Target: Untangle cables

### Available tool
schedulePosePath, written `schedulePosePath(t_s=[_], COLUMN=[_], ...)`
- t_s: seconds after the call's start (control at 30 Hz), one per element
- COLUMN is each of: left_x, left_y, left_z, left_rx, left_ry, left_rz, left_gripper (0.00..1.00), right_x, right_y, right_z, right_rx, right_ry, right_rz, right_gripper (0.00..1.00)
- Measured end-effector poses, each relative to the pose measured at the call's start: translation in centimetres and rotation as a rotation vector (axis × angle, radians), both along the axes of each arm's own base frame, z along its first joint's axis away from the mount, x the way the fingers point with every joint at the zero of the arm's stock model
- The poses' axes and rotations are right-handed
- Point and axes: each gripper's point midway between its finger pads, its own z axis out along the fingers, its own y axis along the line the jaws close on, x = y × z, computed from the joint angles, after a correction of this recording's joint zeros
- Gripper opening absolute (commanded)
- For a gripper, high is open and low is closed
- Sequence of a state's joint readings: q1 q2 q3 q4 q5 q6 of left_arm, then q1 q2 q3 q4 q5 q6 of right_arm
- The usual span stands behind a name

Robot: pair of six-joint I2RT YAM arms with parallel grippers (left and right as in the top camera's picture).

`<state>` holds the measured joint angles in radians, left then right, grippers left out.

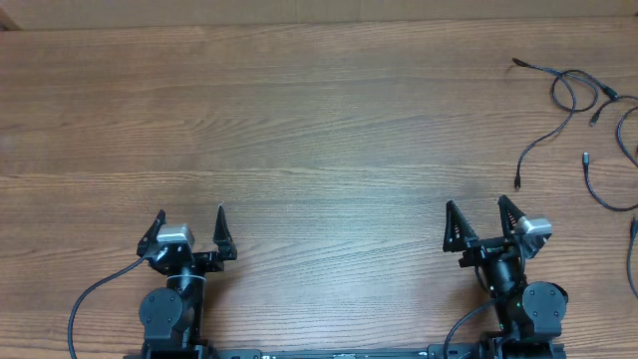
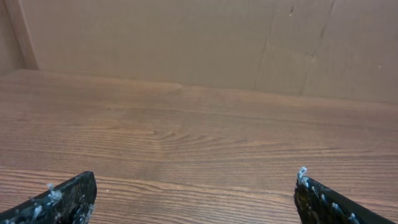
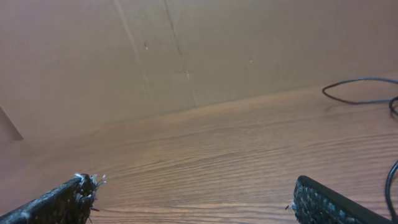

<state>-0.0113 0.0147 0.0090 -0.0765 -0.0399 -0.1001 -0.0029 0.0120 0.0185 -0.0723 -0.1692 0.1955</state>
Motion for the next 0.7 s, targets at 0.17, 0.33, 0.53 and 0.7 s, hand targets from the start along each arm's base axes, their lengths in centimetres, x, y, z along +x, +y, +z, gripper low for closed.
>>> schedulePosePath(t_s=[0.17, 0.33, 0.53, 0.7], left_x=[0.00, 0.00, 0.00, 0.00], left_y=[0.00, 0.00, 0.00, 0.00], left_z=[0.00, -0.01, 0.00, -0.01], left_rx=[0.000, 0.000, 0.000, 0.000], left_ry=[0.000, 0.000, 0.000, 0.000], left_rz=[0.000, 0.000, 0.000, 0.000], left_gripper=[1.00, 1.00, 1.00, 1.00], right_x=[-0.07, -0.11, -0.13, -0.13], right_y=[0.34, 0.56, 0.61, 0.61], right_z=[0.00, 0.00, 0.01, 0.00], right_rx=[-0.085, -0.146, -0.211, -0.233], right_ry=[-0.017, -0.030, -0.044, -0.048], right_rz=[0.021, 0.035, 0.039, 0.039], right_gripper=[1.00, 1.00, 1.00, 1.00])
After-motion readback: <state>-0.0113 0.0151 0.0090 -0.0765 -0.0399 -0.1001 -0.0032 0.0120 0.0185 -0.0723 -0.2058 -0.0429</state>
